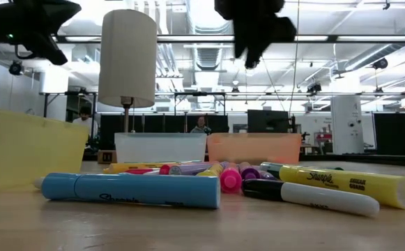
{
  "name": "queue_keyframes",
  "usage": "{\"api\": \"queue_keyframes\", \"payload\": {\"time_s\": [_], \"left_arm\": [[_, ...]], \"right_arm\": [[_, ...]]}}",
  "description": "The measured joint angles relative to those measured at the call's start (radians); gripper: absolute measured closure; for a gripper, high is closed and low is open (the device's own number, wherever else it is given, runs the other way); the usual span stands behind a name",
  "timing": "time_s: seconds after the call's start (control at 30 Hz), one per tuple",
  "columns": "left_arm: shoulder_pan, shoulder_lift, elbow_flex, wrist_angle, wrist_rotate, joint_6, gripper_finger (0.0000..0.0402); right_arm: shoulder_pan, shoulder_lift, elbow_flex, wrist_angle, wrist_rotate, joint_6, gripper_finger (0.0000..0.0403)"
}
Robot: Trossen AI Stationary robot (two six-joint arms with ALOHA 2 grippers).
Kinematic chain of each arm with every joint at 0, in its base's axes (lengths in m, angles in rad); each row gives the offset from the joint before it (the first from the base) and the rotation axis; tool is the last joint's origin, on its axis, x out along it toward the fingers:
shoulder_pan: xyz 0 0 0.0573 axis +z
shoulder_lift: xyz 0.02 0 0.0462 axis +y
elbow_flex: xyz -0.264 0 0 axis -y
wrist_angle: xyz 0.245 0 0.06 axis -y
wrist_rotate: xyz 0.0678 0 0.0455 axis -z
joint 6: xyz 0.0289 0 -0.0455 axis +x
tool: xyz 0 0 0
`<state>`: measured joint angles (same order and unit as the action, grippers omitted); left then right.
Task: Pick & Place Markers
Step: Put the green marker into the orange bin
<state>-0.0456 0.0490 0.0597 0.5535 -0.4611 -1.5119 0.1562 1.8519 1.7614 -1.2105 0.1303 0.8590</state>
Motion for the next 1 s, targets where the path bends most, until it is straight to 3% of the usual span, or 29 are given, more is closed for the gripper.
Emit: {"api": "queue_keyframes", "payload": {"time_s": [0.37,0.53,0.83,1.0], "left_arm": [[0.000,0.016,0.000,0.001,-0.066,0.071,0.0402],[-0.002,0.047,0.015,-0.001,-0.050,0.064,0.0402],[-0.003,0.125,0.039,-0.001,-0.020,0.005,0.0402],[-0.003,0.139,0.043,0.000,0.061,-0.045,0.0402]], "right_arm": [[0.054,0.000,-0.001,-0.031,0.000,0.006,0.0278],[0.067,0.000,-0.002,-0.029,-0.017,0.091,0.0279],[0.077,0.000,-0.102,0.075,-0.233,0.311,0.0244],[0.082,0.001,-0.205,0.152,-0.286,0.388,0.0209]]}}
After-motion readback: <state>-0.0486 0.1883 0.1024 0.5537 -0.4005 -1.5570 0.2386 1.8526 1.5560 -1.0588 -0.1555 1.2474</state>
